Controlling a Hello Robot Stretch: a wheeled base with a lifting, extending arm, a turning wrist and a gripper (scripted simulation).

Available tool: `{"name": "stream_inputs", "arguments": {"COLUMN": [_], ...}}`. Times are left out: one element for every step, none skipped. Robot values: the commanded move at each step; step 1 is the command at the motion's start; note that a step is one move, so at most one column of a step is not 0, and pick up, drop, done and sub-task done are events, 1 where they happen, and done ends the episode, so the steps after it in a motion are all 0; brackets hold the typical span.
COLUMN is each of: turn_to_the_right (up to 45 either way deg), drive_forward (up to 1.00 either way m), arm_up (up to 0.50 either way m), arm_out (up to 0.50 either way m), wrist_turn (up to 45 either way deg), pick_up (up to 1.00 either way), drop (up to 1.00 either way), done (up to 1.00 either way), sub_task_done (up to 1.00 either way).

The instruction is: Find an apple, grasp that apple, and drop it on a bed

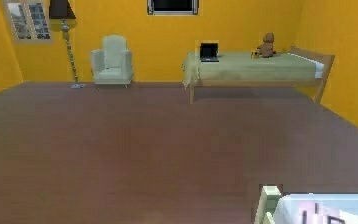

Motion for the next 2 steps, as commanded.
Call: {"name": "stream_inputs", "arguments": {"turn_to_the_right": [0.0,15.0], "drive_forward": [1.0,0.0], "arm_up": [0.0,0.0], "arm_out": [0.0,0.0], "wrist_turn": [0.0,0.0], "pick_up": [0.0,0.0], "drop": [0.0,0.0], "done": [0.0,0.0], "sub_task_done": [0.0,0.0]}}
